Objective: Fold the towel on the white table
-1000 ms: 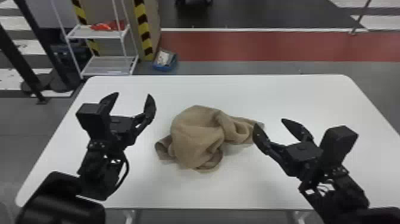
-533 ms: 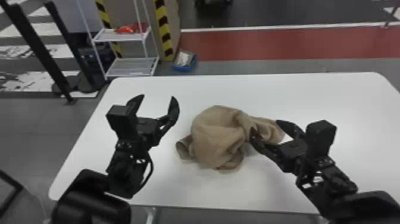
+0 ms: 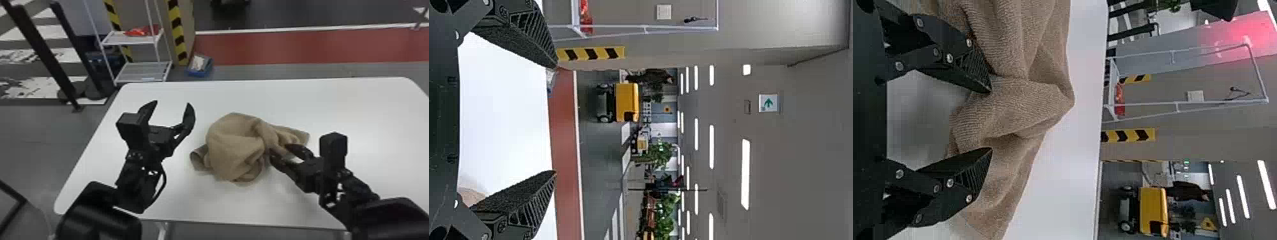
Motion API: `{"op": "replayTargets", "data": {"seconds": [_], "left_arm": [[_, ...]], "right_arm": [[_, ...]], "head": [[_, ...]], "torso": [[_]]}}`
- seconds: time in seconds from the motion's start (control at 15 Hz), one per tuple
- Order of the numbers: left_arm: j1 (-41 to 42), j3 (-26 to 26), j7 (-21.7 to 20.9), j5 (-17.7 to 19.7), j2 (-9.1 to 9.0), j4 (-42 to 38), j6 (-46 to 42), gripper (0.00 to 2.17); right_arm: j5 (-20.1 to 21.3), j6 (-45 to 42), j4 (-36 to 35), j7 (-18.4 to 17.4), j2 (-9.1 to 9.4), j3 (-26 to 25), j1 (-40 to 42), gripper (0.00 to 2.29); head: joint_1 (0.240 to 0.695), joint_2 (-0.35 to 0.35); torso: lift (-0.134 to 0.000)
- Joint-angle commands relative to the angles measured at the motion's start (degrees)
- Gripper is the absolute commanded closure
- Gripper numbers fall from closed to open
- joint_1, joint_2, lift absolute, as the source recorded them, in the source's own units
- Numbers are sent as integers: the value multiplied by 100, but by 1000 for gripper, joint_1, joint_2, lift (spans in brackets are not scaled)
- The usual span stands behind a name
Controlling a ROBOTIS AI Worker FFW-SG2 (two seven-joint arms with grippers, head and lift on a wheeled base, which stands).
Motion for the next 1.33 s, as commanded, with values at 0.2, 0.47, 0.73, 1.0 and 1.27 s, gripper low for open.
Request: {"op": "replayTargets", "data": {"seconds": [0.2, 0.47, 0.73, 1.0, 1.27], "left_arm": [[72, 43, 3, 0, 11, -99, 0, 144], [99, 52, 12, 9, 20, -99, 0, 144], [116, 52, 83, 35, 46, -46, -70, 144], [248, 184, 83, 44, 55, -73, -246, 144], [274, 201, 47, 70, 73, -64, -334, 147]], "right_arm": [[-103, 857, -607, 149, 0, -51, 65, 1929], [-322, 1683, -1934, 176, 9, 28, 232, 1929], [-779, 2246, -2479, 17, 141, -42, -533, 1929], [-911, 2457, -2681, -598, 176, -323, -1333, 1929], [-832, 2140, -2005, -782, 158, -1071, -937, 1929]], "head": [[695, 126], [695, 143], [695, 175], [626, 169], [586, 129]], "torso": [[-120], [-120], [-120], [-120], [-120]]}}
